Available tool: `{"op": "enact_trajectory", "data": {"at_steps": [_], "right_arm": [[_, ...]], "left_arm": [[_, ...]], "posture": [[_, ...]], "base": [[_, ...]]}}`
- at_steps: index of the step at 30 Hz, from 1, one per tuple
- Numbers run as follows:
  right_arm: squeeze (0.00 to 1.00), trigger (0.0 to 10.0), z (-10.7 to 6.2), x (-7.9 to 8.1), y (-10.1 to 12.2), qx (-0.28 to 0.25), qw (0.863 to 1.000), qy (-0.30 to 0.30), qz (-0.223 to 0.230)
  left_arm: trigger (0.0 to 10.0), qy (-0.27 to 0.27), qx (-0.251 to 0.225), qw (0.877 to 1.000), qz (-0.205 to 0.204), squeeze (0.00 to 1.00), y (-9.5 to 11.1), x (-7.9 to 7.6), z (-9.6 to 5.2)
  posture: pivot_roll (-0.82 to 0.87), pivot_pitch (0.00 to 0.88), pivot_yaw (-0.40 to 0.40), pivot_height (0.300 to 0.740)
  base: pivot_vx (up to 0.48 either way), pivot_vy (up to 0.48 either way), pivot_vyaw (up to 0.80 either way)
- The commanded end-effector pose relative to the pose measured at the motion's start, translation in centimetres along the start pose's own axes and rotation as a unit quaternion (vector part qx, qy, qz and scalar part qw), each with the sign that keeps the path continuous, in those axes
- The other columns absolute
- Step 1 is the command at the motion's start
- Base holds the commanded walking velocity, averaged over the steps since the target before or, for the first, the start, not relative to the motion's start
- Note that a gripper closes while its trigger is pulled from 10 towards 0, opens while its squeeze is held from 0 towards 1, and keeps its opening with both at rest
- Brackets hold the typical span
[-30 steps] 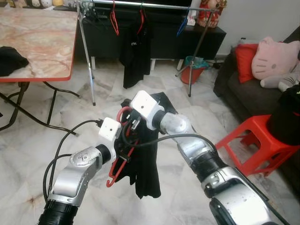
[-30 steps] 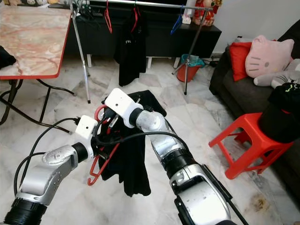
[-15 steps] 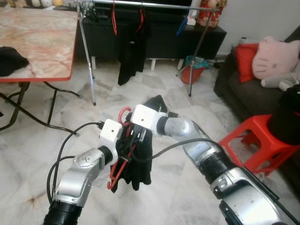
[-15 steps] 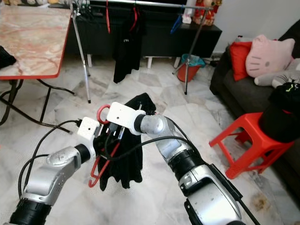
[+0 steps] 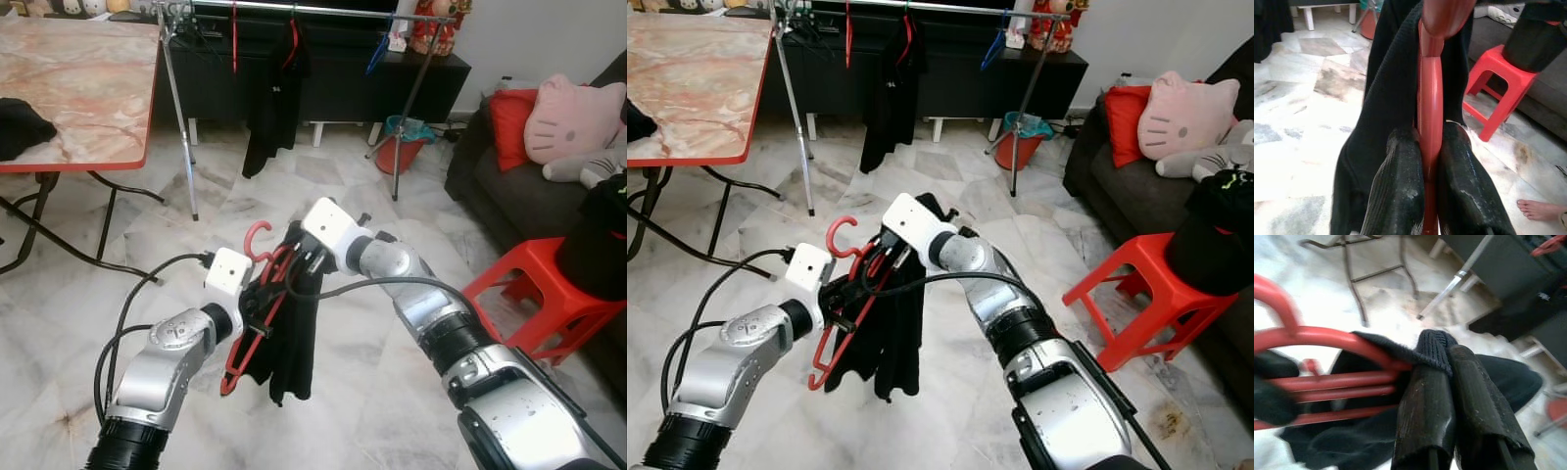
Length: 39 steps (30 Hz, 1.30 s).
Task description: Hang hanger
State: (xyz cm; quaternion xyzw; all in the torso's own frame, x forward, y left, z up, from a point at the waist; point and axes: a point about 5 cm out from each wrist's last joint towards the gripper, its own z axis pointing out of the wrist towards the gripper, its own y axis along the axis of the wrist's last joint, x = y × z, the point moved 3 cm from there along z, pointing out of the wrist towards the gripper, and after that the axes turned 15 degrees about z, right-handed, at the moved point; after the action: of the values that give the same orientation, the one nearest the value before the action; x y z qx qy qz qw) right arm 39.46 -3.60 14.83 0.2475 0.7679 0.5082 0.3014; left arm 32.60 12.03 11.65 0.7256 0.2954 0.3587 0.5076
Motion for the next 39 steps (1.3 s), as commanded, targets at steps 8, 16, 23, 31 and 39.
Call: {"op": "enact_trajectory", "data": {"at_steps": [8, 16, 23, 31, 39], "right_arm": [[0.00, 0.0, -0.9, 3.8, 1.5, -0.028, 0.990, 0.139, -0.011], [0.00, 0.0, -2.0, 3.9, -0.8, 0.041, 0.983, 0.161, -0.081], [0.00, 0.0, -2.5, 1.4, -2.3, 0.087, 0.985, 0.095, -0.118], [0.00, 5.0, -2.5, 2.5, -2.3, 0.084, 0.982, 0.112, -0.126], [1.00, 10.0, -2.6, 2.7, -1.9, 0.077, 0.983, 0.120, -0.113]], "left_arm": [[10.0, 0.025, -0.037, 0.999, 0.013, 0.00, 1.9, 0.7, 0.4], [10.0, 0.051, -0.042, 0.998, 0.008, 0.00, 2.0, 1.5, 0.3], [10.0, 0.067, -0.049, 0.996, 0.010, 0.00, 2.2, 2.1, 0.3], [10.0, 0.075, -0.060, 0.995, 0.010, 0.00, 2.5, 2.2, 0.3], [10.0, 0.071, -0.067, 0.995, 0.012, 0.00, 2.6, 2.1, 0.3]], "posture": [[0.12, 0.049, -0.162, 0.740], [0.12, 0.049, -0.166, 0.740], [0.12, 0.049, -0.166, 0.740], [0.12, 0.048, -0.163, 0.740], [0.12, 0.048, -0.164, 0.740]], "base": [[0.000, 0.000, 0.00], [0.000, 0.000, 0.00], [0.000, 0.000, 0.00], [0.000, 0.000, 0.00], [0.000, 0.000, 0.00]]}}
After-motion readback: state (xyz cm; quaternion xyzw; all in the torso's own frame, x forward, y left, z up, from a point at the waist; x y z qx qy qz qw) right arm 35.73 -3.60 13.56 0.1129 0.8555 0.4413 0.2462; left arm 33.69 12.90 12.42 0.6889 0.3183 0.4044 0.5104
